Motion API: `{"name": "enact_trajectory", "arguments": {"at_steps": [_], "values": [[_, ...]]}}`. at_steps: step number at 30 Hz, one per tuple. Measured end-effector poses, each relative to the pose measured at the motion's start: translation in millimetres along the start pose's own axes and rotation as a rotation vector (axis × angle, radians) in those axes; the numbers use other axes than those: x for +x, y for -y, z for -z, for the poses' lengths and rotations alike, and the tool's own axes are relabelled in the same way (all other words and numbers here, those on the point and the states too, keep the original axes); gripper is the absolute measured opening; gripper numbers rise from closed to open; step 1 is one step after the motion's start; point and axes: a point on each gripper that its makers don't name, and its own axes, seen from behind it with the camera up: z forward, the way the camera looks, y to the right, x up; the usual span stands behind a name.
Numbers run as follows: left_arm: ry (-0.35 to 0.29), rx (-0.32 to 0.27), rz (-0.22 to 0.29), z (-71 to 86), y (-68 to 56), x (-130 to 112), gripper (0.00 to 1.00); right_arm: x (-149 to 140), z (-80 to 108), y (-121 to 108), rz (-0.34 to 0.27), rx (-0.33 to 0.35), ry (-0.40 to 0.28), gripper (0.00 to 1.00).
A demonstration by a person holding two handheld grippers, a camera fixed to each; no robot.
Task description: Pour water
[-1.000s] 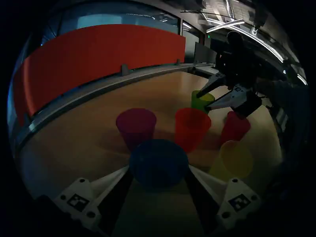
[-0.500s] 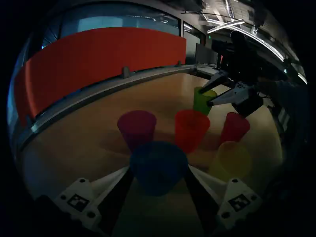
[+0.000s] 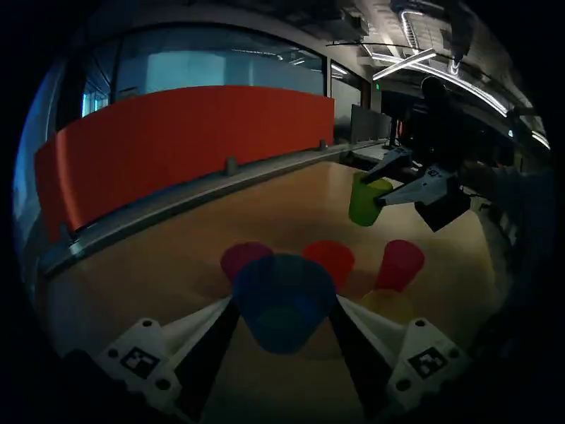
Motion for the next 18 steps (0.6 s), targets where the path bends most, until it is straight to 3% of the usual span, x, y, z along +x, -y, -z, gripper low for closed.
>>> {"name": "enact_trajectory", "arguments": {"at_steps": [18], "values": [[-0.157,0.029,-0.019,56.0,-19.2,71,0.86,65,55.8,27,0.034,-0.019,-0.144,0.92]]}}
